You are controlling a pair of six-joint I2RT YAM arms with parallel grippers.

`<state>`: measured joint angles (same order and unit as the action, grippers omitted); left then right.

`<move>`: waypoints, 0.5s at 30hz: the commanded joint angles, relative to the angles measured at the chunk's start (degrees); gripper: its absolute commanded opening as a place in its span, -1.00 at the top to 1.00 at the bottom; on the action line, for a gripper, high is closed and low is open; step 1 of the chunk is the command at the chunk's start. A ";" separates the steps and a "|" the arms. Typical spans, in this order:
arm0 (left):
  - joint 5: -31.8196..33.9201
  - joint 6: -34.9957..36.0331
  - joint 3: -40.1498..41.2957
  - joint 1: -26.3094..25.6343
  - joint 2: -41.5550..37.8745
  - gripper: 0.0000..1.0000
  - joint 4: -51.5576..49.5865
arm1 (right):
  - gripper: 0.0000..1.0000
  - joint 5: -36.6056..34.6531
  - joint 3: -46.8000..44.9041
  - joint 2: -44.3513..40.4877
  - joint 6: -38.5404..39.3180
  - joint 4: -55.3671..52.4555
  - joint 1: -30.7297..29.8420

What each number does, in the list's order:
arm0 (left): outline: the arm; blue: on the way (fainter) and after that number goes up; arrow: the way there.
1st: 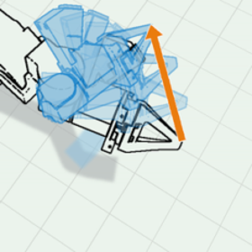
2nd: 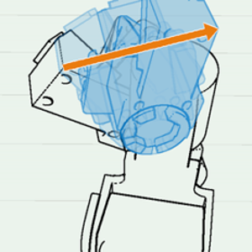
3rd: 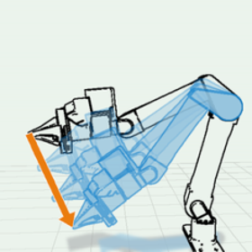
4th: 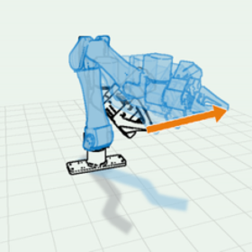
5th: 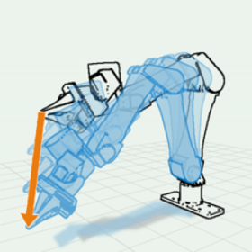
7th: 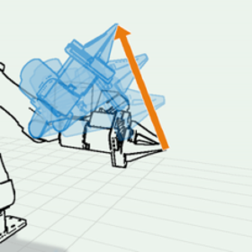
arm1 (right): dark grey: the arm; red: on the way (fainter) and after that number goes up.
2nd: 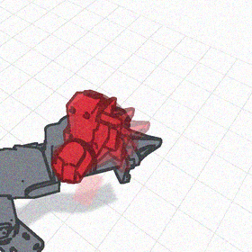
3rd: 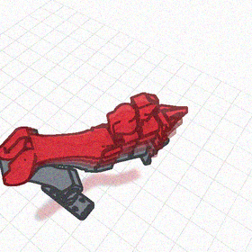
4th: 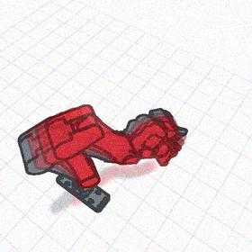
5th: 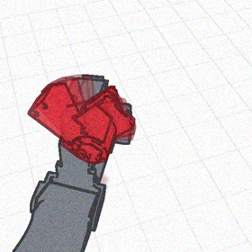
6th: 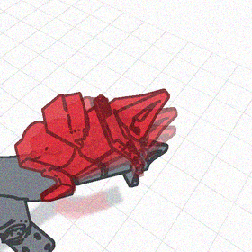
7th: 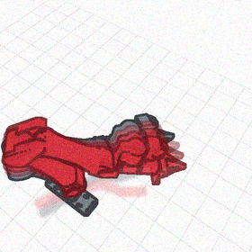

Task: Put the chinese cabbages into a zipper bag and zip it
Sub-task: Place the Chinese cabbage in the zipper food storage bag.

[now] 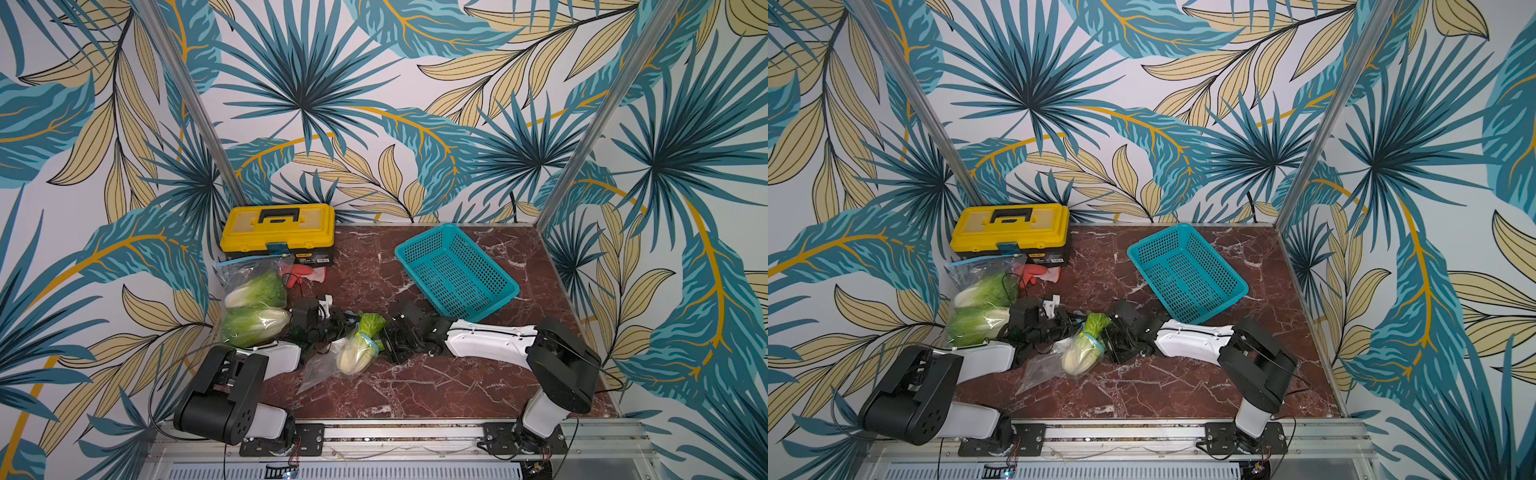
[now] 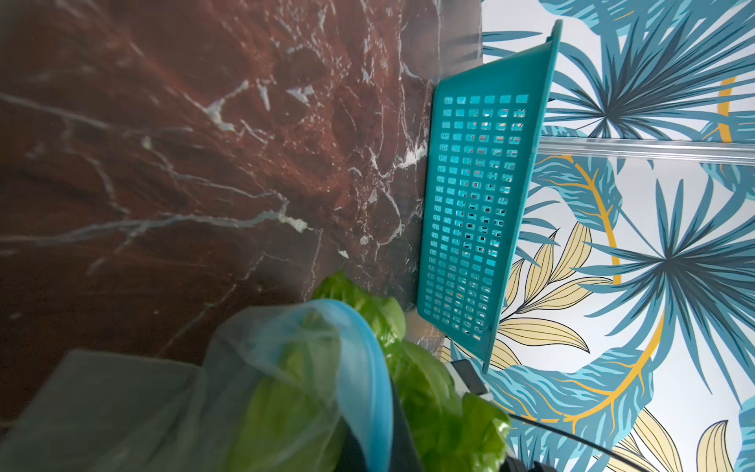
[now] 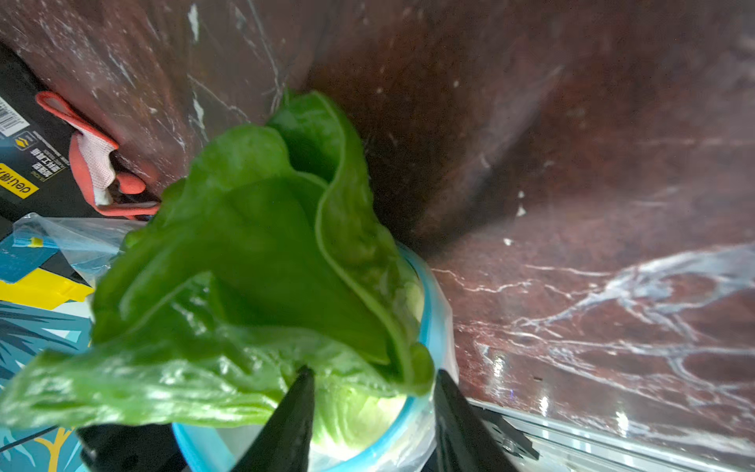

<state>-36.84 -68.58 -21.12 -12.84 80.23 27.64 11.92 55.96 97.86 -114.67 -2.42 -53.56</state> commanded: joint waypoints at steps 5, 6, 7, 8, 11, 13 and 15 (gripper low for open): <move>0.11 0.01 1.96 -1.44 -1.22 1.00 -0.04 | -0.15 1.30 4.24 2.91 -5.08 7.98 -0.93; 0.26 0.03 1.96 -1.48 -1.30 1.00 -0.04 | -0.15 1.42 4.66 3.14 -5.03 7.88 -0.98; 0.33 0.11 1.96 -1.43 -1.39 1.00 -0.03 | -0.15 1.48 4.70 3.28 -5.33 8.12 -1.04; 0.36 0.07 1.96 -1.49 -1.47 1.00 -0.04 | -0.15 1.40 4.75 3.45 -5.31 8.45 -1.01; 0.44 0.02 1.96 -1.57 -1.90 1.00 0.03 | 0.05 0.18 4.32 3.41 -3.52 6.98 -1.04; 0.17 0.08 1.85 -1.73 -2.50 1.00 -0.03 | 0.33 -1.67 3.81 2.75 -0.74 4.72 -0.89; -0.96 0.94 1.13 -1.78 -3.20 1.00 0.02 | 0.63 -3.79 3.32 1.38 3.33 3.09 -0.52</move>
<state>-33.85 -68.60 -20.40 -13.45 78.41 27.97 11.38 58.72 100.40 -115.98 -0.64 -54.11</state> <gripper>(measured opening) 0.046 0.243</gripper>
